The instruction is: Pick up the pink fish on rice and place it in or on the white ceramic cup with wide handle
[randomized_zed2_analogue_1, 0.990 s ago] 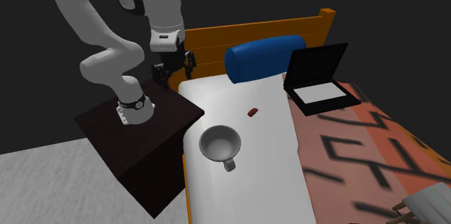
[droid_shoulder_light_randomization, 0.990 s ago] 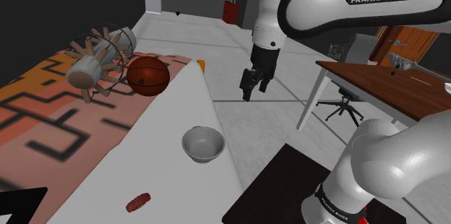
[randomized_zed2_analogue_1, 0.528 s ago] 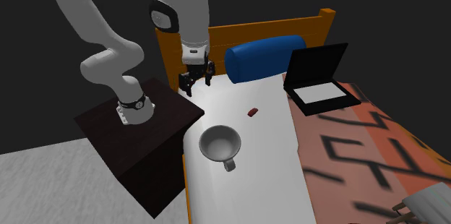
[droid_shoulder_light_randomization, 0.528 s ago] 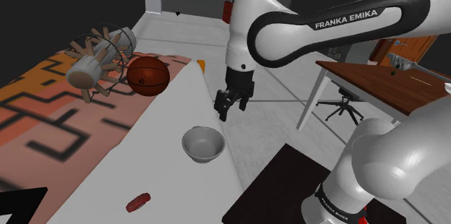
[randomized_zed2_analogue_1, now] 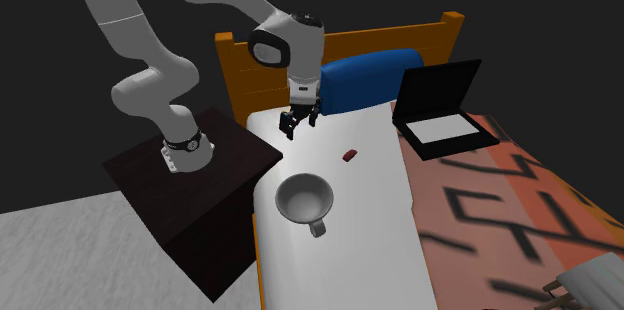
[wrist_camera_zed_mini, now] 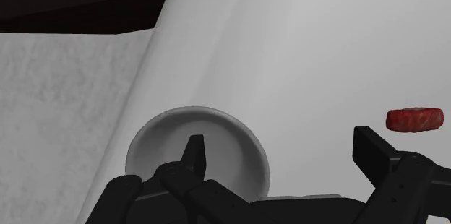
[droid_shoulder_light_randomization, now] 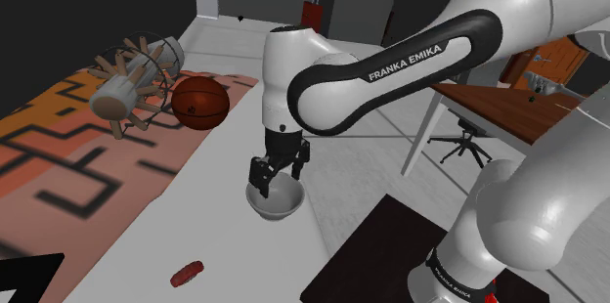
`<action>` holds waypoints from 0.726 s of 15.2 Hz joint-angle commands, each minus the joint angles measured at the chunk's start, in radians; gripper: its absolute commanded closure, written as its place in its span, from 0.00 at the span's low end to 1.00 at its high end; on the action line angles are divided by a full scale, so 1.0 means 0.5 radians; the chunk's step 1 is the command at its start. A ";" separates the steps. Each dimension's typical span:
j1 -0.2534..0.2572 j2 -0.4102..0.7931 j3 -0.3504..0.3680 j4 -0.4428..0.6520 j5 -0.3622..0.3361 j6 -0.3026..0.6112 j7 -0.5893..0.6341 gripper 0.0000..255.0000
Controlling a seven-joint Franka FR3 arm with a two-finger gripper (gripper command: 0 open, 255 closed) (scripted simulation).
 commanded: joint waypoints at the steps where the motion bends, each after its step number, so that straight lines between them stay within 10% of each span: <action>1: 0.008 0.151 0.047 0.065 -0.035 0.071 0.098 0.00; 11: 0.178 0.951 0.135 0.538 -0.354 0.290 0.631 0.00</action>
